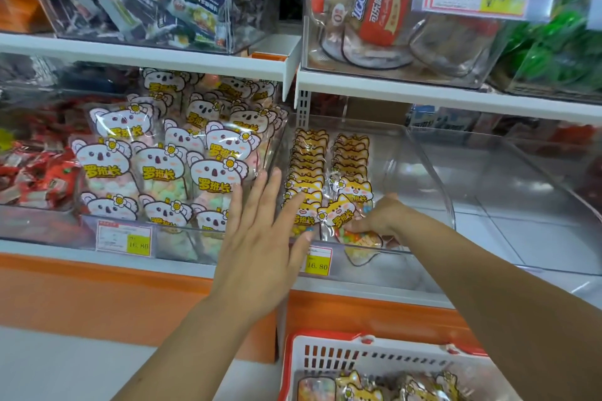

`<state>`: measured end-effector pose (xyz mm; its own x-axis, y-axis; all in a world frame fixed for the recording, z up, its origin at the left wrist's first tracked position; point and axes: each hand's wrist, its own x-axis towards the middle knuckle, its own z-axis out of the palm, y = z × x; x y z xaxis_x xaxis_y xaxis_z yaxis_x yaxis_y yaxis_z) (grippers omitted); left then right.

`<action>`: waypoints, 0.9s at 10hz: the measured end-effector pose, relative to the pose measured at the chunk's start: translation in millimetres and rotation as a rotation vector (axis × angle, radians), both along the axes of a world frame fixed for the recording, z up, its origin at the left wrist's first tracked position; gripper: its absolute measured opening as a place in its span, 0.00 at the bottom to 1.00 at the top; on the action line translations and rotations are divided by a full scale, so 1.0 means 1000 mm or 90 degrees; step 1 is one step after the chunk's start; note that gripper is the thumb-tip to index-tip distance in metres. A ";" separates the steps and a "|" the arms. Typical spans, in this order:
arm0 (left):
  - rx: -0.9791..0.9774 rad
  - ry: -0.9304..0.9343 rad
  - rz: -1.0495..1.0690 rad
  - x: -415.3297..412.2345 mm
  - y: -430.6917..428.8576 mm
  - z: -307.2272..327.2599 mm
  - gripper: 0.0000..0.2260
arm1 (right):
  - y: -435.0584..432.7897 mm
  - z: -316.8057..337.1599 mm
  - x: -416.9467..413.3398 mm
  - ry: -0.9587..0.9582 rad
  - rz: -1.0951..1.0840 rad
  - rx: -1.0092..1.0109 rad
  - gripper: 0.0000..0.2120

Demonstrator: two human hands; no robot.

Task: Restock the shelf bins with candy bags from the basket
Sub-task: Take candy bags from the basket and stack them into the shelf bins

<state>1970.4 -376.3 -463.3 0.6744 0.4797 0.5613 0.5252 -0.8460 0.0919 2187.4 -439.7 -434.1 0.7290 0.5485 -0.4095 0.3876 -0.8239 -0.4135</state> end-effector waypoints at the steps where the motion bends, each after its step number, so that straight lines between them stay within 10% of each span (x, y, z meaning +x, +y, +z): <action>1: -0.001 -0.002 -0.002 0.000 0.000 0.000 0.26 | -0.008 0.001 0.001 0.014 -0.007 0.007 0.21; 4: 0.004 -0.001 0.004 0.000 0.000 0.000 0.25 | 0.001 -0.004 0.001 -0.141 0.019 -0.022 0.12; 6: 0.005 -0.008 -0.002 0.000 0.000 -0.001 0.25 | -0.001 -0.007 0.007 0.034 -0.124 0.113 0.07; 7: 0.003 -0.008 0.000 0.001 0.000 -0.001 0.25 | -0.001 -0.010 0.011 0.122 -0.147 0.170 0.21; 9: 0.003 -0.014 0.001 0.001 0.000 -0.001 0.25 | 0.017 -0.013 0.007 0.127 -0.121 0.186 0.08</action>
